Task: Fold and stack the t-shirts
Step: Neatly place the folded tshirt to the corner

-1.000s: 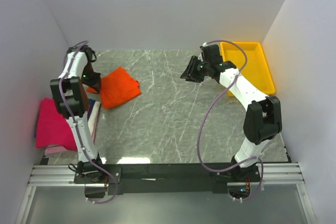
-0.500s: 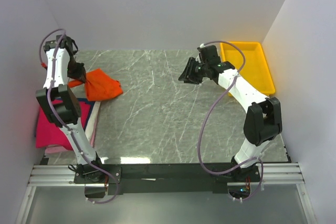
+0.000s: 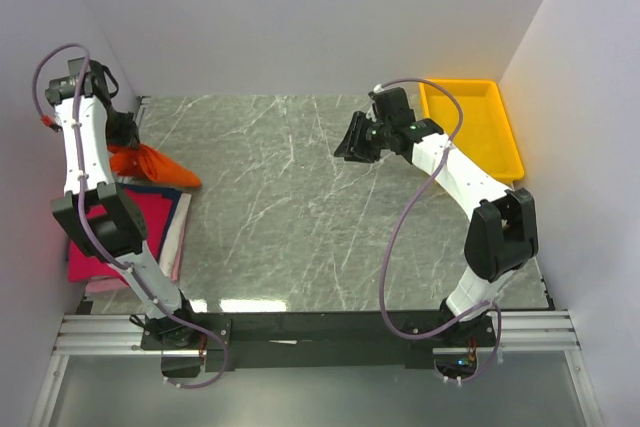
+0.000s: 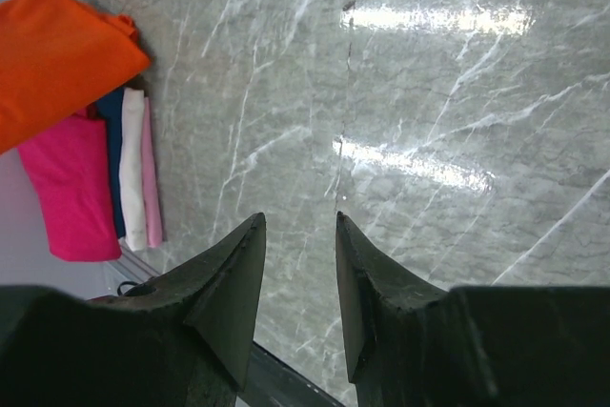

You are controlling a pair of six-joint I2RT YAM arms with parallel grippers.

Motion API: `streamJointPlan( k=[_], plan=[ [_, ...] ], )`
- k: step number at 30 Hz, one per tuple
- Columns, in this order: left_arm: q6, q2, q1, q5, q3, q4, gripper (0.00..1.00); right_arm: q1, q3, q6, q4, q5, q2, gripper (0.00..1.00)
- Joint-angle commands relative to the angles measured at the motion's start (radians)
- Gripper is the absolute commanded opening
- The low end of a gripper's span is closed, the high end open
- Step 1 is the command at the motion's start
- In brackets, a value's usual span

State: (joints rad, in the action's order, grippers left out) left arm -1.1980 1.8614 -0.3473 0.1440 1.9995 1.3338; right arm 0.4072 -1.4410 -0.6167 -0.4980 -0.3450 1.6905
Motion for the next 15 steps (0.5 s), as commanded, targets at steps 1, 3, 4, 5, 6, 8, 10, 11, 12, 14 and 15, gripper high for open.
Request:
streamJointPlan(
  k=[1,3,4,5,6,8,10,11,12,14,15],
  plan=[
    [0.034,-0.083,-0.035,-0.015,-0.005,0.038,0.01,0.015,-0.038,-0.006,-0.004,0.023,-0.063,0.43],
    [0.055,-0.106,-0.054,-0.026,-0.013,0.036,0.01,0.019,-0.035,-0.009,-0.007,0.029,-0.074,0.43],
    [0.064,-0.114,-0.061,-0.032,-0.018,0.036,0.01,0.024,-0.033,-0.011,-0.008,0.031,-0.077,0.43],
    [0.077,-0.132,-0.068,-0.035,-0.019,0.038,0.01,0.027,-0.03,-0.012,-0.007,0.032,-0.084,0.43],
    [0.086,-0.14,-0.081,-0.041,-0.021,0.038,0.01,0.034,-0.027,-0.014,-0.008,0.037,-0.089,0.43],
    [0.113,-0.163,-0.097,-0.052,-0.021,0.036,0.0,0.041,-0.024,-0.018,-0.01,0.043,-0.103,0.43],
    [0.133,-0.174,-0.104,-0.063,-0.018,0.038,0.0,0.05,-0.016,-0.023,-0.007,0.051,-0.12,0.43],
    [0.153,-0.185,-0.113,-0.069,-0.018,0.038,0.0,0.056,-0.01,-0.026,-0.005,0.054,-0.126,0.43],
    [0.162,-0.189,-0.116,-0.078,-0.019,0.036,0.0,0.059,-0.007,-0.026,-0.004,0.061,-0.13,0.43],
    [0.179,-0.215,-0.13,-0.081,-0.03,0.038,0.0,0.068,0.002,-0.031,-0.005,0.066,-0.146,0.43],
    [0.184,-0.226,-0.137,-0.086,-0.045,0.036,0.0,0.073,0.005,-0.032,-0.005,0.069,-0.152,0.43]
  ],
)
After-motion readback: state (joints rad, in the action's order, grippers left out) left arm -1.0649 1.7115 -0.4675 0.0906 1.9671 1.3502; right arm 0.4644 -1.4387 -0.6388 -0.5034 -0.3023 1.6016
